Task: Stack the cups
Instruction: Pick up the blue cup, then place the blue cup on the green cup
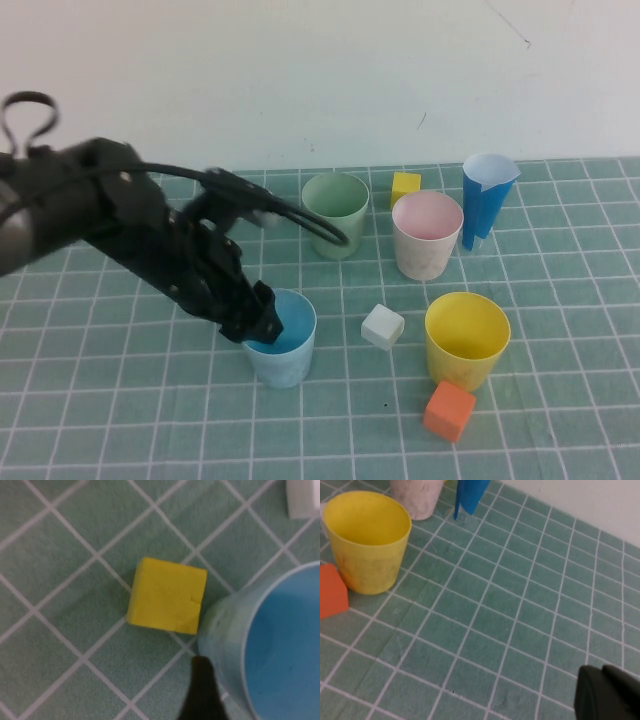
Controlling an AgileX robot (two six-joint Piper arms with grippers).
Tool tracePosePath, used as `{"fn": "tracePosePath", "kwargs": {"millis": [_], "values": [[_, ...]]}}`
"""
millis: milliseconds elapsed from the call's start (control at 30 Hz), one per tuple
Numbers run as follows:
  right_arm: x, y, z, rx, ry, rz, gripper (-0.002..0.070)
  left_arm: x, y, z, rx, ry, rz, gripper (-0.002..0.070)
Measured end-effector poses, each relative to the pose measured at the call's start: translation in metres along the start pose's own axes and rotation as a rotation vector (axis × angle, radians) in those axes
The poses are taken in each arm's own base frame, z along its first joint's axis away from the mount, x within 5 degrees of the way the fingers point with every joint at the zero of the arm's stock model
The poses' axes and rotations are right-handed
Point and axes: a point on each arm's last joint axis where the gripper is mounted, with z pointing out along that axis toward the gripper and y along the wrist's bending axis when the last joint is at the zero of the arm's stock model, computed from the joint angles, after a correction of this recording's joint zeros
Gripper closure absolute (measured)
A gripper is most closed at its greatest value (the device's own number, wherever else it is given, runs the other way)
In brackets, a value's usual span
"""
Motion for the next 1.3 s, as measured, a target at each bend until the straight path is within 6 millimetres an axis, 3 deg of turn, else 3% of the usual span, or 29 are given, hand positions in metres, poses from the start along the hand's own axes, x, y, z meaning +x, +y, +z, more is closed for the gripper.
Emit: {"fn": "tracePosePath", "kwargs": {"millis": [167, 233, 300, 433, 600, 700, 800, 933, 1133, 1300], "values": [[0.0, 0.0, 0.0, 0.0, 0.0, 0.0, 0.0679, 0.0, -0.004, 0.018, -0.03, 0.074, 0.066, 0.0537], [0.0, 0.0, 0.0, 0.0, 0.0, 0.0, 0.0679, -0.002, -0.005, 0.017, -0.033, 0.08, 0.054, 0.0616], [0.0, 0.0, 0.0, 0.001, -0.002, 0.0, 0.0679, -0.011, -0.006, 0.008, -0.032, 0.077, 0.022, 0.0647], [0.0, 0.0, 0.0, 0.001, -0.002, 0.0, 0.0679, -0.041, -0.011, -0.023, -0.031, 0.011, 0.012, 0.0665], [0.0, 0.0, 0.0, 0.001, -0.002, 0.0, 0.0679, -0.092, -0.015, -0.074, -0.087, -0.221, 0.022, 0.0669], [0.0, 0.0, 0.0, 0.001, -0.002, 0.0, 0.0679, -0.117, -0.013, -0.091, -0.121, -0.328, 0.031, 0.0669], [0.0, 0.0, 0.0, 0.001, -0.002, 0.0, 0.0679, -0.132, -0.007, -0.084, -0.127, -0.352, 0.02, 0.0669], [0.0, 0.0, 0.0, 0.003, -0.003, 0.0, 0.0679, -0.143, 0.006, -0.055, -0.121, -0.32, -0.01, 0.0669], [0.0, 0.0, 0.0, 0.003, -0.003, 0.0, 0.0679, -0.142, 0.024, -0.013, -0.159, -0.244, -0.053, 0.0669], [0.0, 0.0, 0.0, 0.002, -0.004, 0.001, 0.0679, -0.14, 0.031, -0.003, -0.191, -0.223, -0.063, 0.0669]]}}
